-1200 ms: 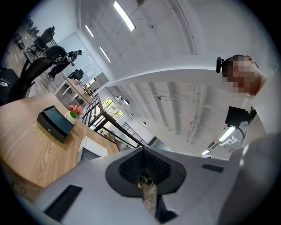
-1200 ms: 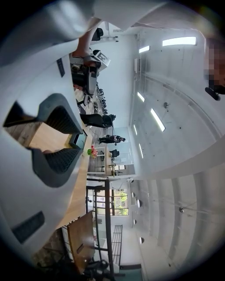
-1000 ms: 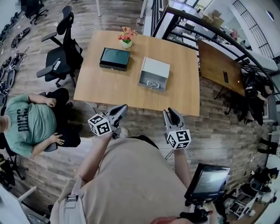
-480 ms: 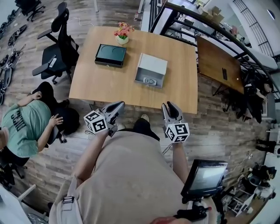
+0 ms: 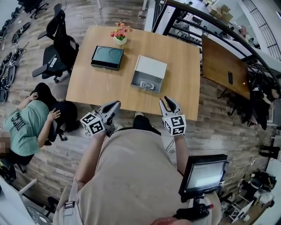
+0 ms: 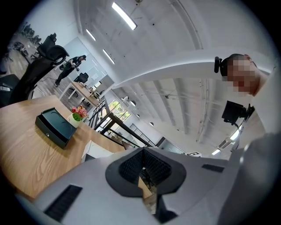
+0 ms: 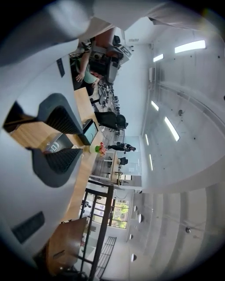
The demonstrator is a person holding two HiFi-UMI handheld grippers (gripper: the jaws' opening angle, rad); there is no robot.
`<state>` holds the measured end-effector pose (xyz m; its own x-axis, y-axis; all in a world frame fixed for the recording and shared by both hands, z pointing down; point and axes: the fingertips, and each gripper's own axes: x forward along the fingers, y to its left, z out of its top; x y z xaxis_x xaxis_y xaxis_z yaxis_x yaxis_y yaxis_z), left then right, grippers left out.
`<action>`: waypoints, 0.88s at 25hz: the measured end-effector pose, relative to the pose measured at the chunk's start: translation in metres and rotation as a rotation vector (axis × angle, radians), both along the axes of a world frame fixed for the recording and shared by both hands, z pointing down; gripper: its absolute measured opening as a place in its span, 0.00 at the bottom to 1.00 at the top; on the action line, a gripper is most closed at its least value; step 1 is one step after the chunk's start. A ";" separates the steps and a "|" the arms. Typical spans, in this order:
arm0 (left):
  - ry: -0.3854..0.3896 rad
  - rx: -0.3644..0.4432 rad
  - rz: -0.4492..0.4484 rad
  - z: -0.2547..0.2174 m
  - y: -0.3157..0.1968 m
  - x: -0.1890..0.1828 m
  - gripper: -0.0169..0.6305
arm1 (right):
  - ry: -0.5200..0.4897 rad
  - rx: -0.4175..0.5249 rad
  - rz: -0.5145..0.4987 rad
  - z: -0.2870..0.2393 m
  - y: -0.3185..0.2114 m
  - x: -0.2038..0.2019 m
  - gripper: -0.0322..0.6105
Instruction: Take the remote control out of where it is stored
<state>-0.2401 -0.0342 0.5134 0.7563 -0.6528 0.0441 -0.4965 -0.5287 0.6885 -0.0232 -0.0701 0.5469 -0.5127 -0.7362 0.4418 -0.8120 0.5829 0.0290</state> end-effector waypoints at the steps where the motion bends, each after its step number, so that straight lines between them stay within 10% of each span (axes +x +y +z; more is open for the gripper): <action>1: -0.003 -0.005 -0.011 0.002 -0.006 0.005 0.03 | 0.033 -0.009 -0.028 0.007 -0.009 0.003 0.19; 22: -0.174 -0.104 -0.385 0.023 -0.063 0.037 0.04 | 0.465 -0.270 -0.642 0.197 -0.132 0.025 0.31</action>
<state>-0.2027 -0.0976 0.5359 0.4338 -0.8713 0.2297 -0.7574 -0.2145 0.6167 0.0018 -0.2018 0.7442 -0.5180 -0.2017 0.8313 -0.2600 0.9630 0.0717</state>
